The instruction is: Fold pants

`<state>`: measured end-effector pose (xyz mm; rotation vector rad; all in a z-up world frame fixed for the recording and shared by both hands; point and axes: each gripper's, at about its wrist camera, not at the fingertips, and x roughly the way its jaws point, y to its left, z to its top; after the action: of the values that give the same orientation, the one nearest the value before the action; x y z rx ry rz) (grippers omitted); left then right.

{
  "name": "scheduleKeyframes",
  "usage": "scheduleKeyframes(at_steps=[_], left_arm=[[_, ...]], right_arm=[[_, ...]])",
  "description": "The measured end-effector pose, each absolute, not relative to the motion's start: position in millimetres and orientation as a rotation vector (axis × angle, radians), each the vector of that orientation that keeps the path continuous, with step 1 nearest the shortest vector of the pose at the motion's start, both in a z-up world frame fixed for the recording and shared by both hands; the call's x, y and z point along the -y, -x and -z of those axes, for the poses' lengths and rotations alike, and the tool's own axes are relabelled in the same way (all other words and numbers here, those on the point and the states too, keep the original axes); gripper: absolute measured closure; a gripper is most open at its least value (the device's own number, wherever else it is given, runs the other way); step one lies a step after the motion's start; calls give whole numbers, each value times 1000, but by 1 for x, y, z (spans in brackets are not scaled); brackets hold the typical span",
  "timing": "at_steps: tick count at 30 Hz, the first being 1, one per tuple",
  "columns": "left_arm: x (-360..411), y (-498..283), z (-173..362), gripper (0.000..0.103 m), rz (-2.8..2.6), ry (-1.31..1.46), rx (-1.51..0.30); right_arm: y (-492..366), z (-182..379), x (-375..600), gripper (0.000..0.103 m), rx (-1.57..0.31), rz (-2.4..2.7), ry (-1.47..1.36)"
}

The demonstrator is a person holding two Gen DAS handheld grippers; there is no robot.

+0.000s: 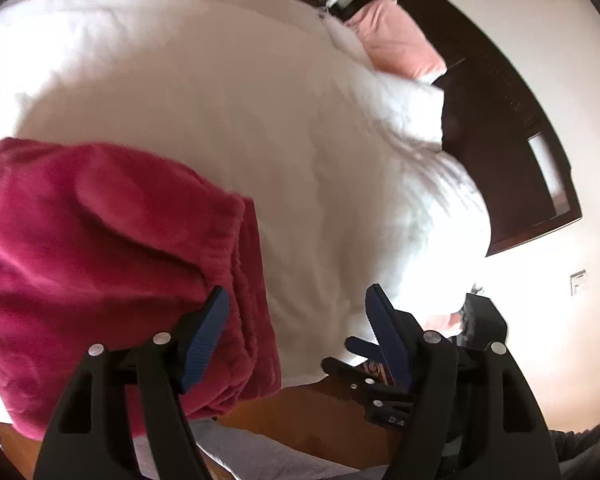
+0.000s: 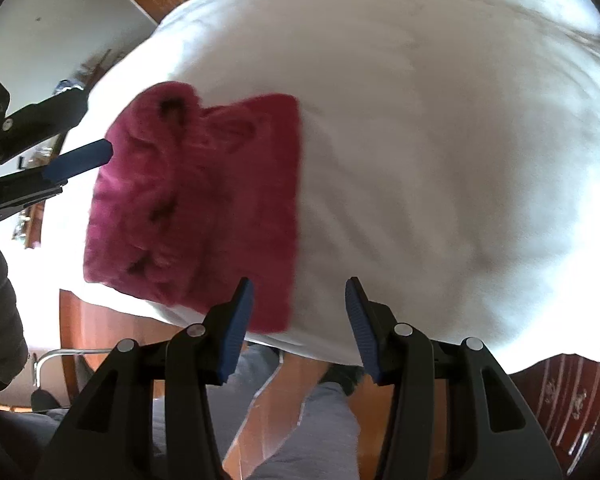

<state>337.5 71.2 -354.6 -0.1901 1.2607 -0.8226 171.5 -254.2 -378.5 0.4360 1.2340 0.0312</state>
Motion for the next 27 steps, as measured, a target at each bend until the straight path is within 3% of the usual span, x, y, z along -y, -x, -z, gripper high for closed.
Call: scheduleKeyframes(at_steps=[3, 7, 10, 16, 20, 21, 23, 27], left_arm=[[-91, -342, 346, 32, 776, 196, -1241], [-120, -351, 354, 32, 673, 200, -1252], [-136, -354, 362, 32, 623, 214, -1269], [-151, -346, 374, 32, 592, 211, -1302], [-157, -348, 378, 32, 577, 212, -1316], [-158, -350, 379, 32, 572, 207, -1316], [-162, -354, 381, 32, 562, 204, -1316], [-179, -361, 379, 32, 549, 214, -1309]], right_arm=[[-183, 370, 246, 54, -1213, -82, -462], [-201, 358, 235, 44, -1182, -145, -503], [-217, 354, 223, 43, -1178, -179, -514], [-247, 371, 209, 35, -1213, -214, -666], [-264, 392, 194, 35, -1273, -189, -664], [-267, 396, 190, 37, -1289, -201, -677], [-271, 400, 181, 66, -1312, -210, -647], [-267, 388, 177, 76, -1306, -202, -581]])
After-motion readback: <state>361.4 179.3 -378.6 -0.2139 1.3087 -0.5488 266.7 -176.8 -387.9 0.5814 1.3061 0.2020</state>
